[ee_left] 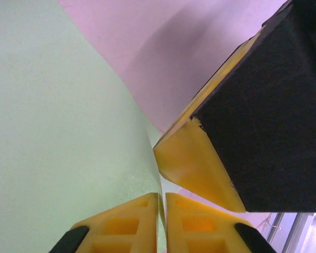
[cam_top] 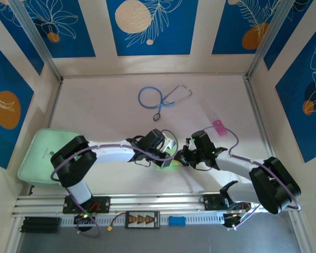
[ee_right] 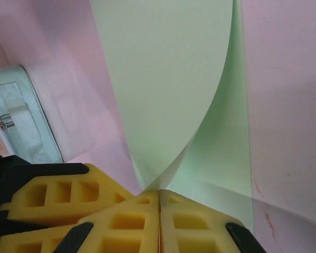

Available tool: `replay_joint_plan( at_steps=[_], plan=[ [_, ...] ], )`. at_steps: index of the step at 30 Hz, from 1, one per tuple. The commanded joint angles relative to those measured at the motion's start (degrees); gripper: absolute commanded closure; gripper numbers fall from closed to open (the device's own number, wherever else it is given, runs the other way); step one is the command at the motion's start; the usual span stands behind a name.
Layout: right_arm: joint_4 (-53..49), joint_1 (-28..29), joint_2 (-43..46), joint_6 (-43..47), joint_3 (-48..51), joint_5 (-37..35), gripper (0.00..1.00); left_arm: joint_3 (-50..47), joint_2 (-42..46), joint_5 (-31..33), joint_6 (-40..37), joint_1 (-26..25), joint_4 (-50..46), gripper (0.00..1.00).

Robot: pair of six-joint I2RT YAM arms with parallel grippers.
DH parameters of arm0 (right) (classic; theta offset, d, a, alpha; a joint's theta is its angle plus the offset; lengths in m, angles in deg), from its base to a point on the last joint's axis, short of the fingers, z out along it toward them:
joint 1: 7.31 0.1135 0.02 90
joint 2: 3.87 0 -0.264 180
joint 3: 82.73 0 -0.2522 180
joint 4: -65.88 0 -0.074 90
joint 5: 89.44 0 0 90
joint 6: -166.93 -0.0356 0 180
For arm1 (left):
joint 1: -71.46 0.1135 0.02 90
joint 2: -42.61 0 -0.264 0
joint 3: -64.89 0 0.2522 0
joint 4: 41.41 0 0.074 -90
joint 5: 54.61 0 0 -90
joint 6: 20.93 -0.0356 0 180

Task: Fold a paper plane with a square sheet of paper (pick it up from the middle)
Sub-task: Fold the triangle a second time at the center of the table.

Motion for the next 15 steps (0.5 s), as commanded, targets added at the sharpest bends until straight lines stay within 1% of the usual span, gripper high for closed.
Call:
replay_joint_plan(
  at_steps=[1, 6, 10, 13, 15],
  plan=[
    [-0.3, -0.3, 0.3, -0.5, 0.3, -0.1, 0.91, 1.8, -0.5, -1.7, -1.0, 0.6, -1.2, 0.91],
    [-5.1, 0.2, 2.1, 0.2, -0.1, -2.3, 0.91, 1.4, 0.4, -1.3, -0.7, 0.7, -0.9, 0.94],
    [-9.9, 1.4, 3.3, 0.7, -0.7, -4.8, 0.91, 1.4, 0.6, -1.5, -0.5, 0.8, -1.0, 0.94],
    [-9.1, 2.1, 3.1, -0.3, 0.5, -5.2, 0.91, 1.4, 0.7, -1.5, -0.5, 0.9, -1.0, 0.93],
    [-7.4, 2.8, 2.5, -0.9, 0.9, -5.0, 0.91, 1.6, 0.7, -1.6, -0.6, 0.9, -1.1, 0.90]
  ],
)
